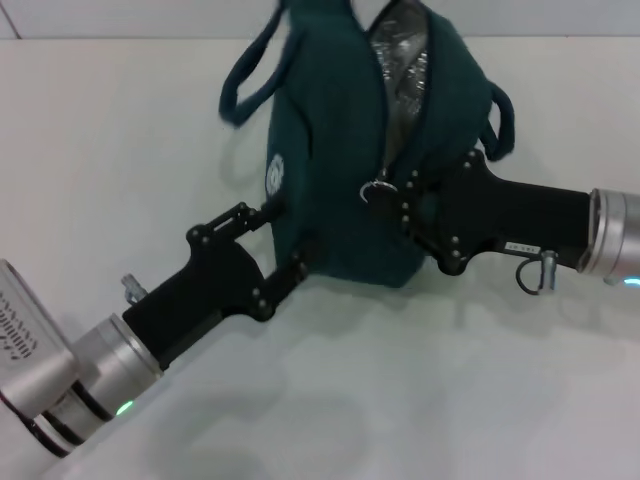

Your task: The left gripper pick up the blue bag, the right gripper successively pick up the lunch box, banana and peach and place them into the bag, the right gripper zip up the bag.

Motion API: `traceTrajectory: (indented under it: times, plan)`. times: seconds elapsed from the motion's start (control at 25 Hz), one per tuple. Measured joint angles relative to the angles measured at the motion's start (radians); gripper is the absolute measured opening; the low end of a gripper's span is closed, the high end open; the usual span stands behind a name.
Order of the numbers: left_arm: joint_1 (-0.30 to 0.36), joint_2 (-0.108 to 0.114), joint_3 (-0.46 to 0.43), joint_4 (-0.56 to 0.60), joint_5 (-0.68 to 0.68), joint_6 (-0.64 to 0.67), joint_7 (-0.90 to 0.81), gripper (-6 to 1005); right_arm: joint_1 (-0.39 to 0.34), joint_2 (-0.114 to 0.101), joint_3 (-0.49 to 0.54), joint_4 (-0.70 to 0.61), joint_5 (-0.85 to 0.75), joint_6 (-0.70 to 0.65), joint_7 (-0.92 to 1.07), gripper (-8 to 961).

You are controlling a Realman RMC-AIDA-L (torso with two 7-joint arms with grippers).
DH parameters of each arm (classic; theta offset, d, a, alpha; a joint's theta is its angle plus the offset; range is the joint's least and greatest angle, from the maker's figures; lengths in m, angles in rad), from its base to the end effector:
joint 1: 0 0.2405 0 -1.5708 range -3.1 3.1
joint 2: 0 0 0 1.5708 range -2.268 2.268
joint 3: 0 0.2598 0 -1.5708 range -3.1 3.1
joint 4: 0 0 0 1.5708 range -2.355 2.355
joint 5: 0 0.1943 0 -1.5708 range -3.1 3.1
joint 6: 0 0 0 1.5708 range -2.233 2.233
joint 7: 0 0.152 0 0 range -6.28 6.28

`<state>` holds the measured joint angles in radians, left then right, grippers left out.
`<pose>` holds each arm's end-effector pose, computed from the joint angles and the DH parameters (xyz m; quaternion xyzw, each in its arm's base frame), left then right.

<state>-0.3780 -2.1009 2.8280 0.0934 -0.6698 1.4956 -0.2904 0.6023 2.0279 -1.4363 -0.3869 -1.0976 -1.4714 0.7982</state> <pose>-0.2672 0.2480 -0.0766 -0.8532 -0.1112 -0.3767 0.3431 0.1843 0.3204 -0.0508 -0.9212 -0.0115 0.3672 0.1278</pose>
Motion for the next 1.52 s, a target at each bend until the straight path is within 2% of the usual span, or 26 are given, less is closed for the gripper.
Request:
traceTrajectory:
  times: [0.16,0.32,0.68,0.88,1.08,1.52]
  plan:
    - [-0.001,-0.002,0.003,0.038,-0.041,-0.045,0.068,551,-0.011,0.0,-0.002,0.001,0.001,0.0,-0.001,16]
    - [-0.015,-0.001,0.013,0.055,-0.022,-0.103,0.095,413,-0.013,0.0,-0.002,0.016,0.003,0.001,-0.003,16]
    - [-0.021,0.006,0.005,0.058,-0.021,-0.093,0.116,126,-0.015,0.0,-0.004,0.063,0.029,-0.001,0.001,16]
    - [-0.023,0.005,0.005,0.056,-0.026,-0.104,0.121,57,-0.027,0.0,-0.001,0.061,0.029,-0.006,0.012,16]
    - [-0.021,0.005,0.004,0.055,-0.028,-0.109,0.134,58,-0.032,-0.007,-0.001,0.055,0.028,-0.007,0.048,16]
    - [-0.026,0.006,0.004,0.033,-0.029,-0.114,0.136,56,-0.059,-0.009,0.018,0.029,0.053,-0.018,0.049,16]
